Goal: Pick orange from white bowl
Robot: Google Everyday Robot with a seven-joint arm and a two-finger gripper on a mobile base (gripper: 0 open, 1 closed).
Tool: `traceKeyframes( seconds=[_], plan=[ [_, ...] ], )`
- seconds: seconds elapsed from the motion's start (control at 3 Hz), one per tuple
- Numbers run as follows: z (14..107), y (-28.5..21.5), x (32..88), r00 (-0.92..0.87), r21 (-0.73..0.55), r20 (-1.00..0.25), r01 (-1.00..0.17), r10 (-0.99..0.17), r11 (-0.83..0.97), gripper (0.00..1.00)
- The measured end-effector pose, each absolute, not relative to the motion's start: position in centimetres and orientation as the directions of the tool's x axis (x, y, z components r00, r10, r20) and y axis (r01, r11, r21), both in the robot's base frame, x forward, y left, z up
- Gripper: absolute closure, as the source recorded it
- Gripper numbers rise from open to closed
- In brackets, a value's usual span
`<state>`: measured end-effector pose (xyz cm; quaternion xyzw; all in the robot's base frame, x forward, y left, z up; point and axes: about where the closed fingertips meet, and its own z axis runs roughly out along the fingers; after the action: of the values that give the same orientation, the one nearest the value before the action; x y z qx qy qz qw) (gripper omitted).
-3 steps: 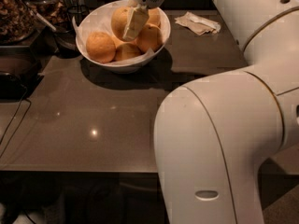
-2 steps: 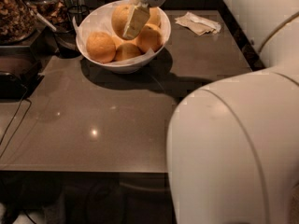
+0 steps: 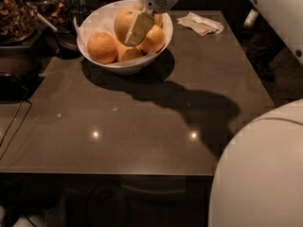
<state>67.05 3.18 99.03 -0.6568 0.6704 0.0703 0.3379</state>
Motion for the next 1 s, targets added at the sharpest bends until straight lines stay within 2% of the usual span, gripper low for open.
traceKeyframes(
  seconds=[0.33, 1.0],
  plan=[
    [99.0, 3.2, 67.1, 0.091, -0.349, -0.545, -0.928, -0.833, 0.127, 1.0],
    [100.6, 2.5, 62.0, 0.045, -0.38, -0.595, -0.895, -0.802, 0.232, 1.0]
  ],
)
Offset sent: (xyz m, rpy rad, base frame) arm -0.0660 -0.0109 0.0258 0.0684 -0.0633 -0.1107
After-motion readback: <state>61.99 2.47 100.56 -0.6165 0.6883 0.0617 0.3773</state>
